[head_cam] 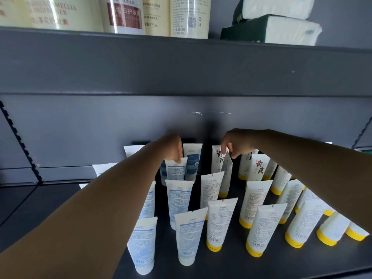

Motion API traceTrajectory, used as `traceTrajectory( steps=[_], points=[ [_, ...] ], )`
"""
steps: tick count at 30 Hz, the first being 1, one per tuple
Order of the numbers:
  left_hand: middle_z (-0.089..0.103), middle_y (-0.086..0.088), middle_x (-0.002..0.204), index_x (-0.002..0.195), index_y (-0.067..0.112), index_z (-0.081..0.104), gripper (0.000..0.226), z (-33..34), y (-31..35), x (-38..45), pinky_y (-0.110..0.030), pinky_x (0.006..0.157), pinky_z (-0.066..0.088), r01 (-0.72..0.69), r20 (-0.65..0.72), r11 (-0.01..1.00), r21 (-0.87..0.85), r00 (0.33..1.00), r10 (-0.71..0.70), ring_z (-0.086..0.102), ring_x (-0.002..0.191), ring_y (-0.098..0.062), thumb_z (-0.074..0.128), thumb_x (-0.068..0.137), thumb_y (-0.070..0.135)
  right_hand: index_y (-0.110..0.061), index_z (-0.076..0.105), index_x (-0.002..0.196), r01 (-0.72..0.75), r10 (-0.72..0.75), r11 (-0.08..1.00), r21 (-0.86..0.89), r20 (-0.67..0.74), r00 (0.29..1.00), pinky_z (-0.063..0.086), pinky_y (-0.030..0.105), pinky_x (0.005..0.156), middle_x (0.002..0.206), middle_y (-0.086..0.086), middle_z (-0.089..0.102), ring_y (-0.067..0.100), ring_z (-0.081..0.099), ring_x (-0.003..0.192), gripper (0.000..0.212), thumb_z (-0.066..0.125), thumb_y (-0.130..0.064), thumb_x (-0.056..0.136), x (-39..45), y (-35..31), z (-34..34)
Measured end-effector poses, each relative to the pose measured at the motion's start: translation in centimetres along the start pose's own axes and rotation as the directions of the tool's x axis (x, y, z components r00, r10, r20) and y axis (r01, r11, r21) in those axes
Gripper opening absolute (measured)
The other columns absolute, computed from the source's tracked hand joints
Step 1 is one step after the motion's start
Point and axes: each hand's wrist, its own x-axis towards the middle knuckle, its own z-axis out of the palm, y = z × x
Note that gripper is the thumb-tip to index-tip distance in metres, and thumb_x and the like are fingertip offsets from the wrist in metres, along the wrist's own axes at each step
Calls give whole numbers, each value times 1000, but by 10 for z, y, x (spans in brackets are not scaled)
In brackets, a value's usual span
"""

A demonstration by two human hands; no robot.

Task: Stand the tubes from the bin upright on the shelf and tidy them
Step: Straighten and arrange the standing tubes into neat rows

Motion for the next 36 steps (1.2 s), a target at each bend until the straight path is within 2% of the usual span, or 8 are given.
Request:
traceTrajectory(
  steps=[2, 4, 6, 9, 17, 22, 32, 36],
  points=[
    [68, -10, 114, 111, 5, 68, 33, 1, -1, 0, -29, 94, 45, -3, -3, 1000, -1, 1000, 3, 63, 106, -25, 73, 81, 16, -19, 70, 96, 37, -37, 999, 4, -16, 999, 47, 24, 80, 94, -8, 55, 14, 54, 94, 18, 72, -12, 80, 0, 1, 2],
    [68, -10, 114, 111, 5, 68, 33, 1, -1, 0, -29, 94, 45, -2, 0, 1000, -6, 1000, 2, 63, 105, -25, 73, 81, 15, -20, 71, 87, 62, -62, 998, 10, -23, 998, 41, 20, 77, 87, -16, 48, 10, 50, 92, 9, 73, -16, 80, 0, 3, 4],
    [68, -10, 115, 112, 4, 68, 33, 1, 0, -1, -29, 94, 45, 2, 4, 1000, -9, 1000, -2, 62, 106, -25, 73, 81, 15, -21, 71, 84, 71, -71, 997, 1, -23, 997, 41, 19, 79, 87, -15, 53, 11, 53, 92, 3, 72, -22, 81, -1, 4, 5],
    [68, -10, 115, 113, 4, 68, 34, 1, 1, -1, -30, 96, 46, 5, 11, 1000, 6, 1000, -5, 62, 107, -25, 73, 81, 17, -13, 71, 96, 60, -59, 997, -41, 14, 998, 45, 24, 88, 102, -3, 65, 16, 58, 99, 19, 67, -28, 86, -3, 6, 7],
    [67, -11, 116, 113, 4, 68, 35, 4, 2, -4, -32, 98, 46, 26, -7, 999, 35, 1000, -25, 62, 107, -26, 73, 81, 17, -9, 67, 112, 58, -57, 996, -66, 20, 998, 45, 27, 96, 114, 4, 66, 18, 59, 105, 26, 58, -24, 92, -12, 1, 11],
    [66, -10, 118, 115, 4, 67, 37, 4, 3, -5, -33, 100, 45, 26, -11, 998, 58, 1000, -25, 61, 108, -25, 72, 81, 19, -10, 70, 106, 28, -27, 999, 16, -65, 998, 43, 21, 84, 111, 4, 68, 15, 60, 98, 20, 65, -17, 88, -11, 2, 13],
    [67, -10, 117, 115, 4, 67, 37, 2, 6, -5, -32, 98, 45, 27, -22, 997, 78, 999, -26, 61, 108, -25, 72, 82, 20, -10, 69, 109, 0, -5, 998, -70, -82, 997, 48, 30, 94, 112, 7, 68, 21, 62, 101, 24, 65, -18, 87, -5, 0, 17],
    [67, -11, 114, 113, 4, 67, 35, -1, 7, -3, -31, 95, 47, 38, -3, 998, 54, 999, -38, 62, 106, -26, 73, 81, 18, -8, 67, 113, -10, 4, 997, -74, -77, 997, 47, 29, 95, 116, 7, 67, 21, 62, 104, 28, 66, -19, 87, -4, -2, 17]
  ],
)
